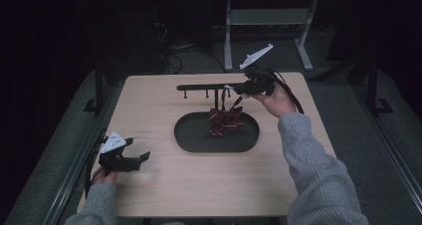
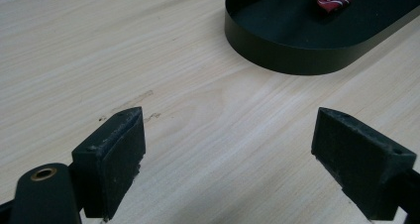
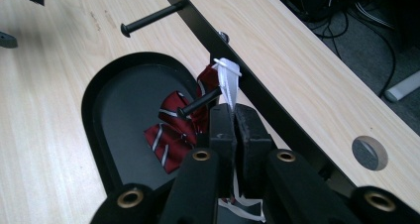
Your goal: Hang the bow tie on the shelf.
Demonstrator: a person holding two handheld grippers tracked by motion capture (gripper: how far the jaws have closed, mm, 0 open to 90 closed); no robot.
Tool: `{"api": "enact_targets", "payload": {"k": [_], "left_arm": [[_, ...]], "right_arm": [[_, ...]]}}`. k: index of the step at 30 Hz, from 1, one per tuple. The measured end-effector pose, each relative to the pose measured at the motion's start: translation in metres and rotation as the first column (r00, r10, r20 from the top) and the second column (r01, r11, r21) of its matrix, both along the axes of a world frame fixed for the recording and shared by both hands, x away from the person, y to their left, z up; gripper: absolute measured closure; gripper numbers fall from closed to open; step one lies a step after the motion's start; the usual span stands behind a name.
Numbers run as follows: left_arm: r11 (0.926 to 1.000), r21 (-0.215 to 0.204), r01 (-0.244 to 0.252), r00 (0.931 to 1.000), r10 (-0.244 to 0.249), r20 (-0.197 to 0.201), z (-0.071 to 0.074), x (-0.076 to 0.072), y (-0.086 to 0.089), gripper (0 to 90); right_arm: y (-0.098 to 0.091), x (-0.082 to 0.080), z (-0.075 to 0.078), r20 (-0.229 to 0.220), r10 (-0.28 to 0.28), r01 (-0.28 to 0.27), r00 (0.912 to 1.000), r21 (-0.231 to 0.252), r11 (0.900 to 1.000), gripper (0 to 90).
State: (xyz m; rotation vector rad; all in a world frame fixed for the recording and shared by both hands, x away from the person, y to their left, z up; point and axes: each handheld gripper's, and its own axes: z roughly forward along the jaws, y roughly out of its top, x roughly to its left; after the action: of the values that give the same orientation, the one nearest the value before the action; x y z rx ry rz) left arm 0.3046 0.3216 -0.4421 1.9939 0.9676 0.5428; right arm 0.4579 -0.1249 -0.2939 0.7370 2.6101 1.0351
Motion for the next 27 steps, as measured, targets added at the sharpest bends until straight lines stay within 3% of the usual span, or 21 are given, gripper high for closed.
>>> {"api": "enact_targets", "payload": {"k": [10,27], "left_arm": [[1.0,0.001,-0.001,1.0,0.001,0.003,0.0,0.0,0.0,13.0],[1.0,0.002,-0.002,1.0,0.002,-0.002,0.0,-0.001,0.0,13.0]], "right_arm": [[0.001,-0.002,-0.001,-0.007,0.005,-0.005,1.0,-0.003,1.0,82.9],[-0.02,-0.018,0.004,-0.038,0.039,-0.035,0.9985,0.098,0.9946,73.9]]}}
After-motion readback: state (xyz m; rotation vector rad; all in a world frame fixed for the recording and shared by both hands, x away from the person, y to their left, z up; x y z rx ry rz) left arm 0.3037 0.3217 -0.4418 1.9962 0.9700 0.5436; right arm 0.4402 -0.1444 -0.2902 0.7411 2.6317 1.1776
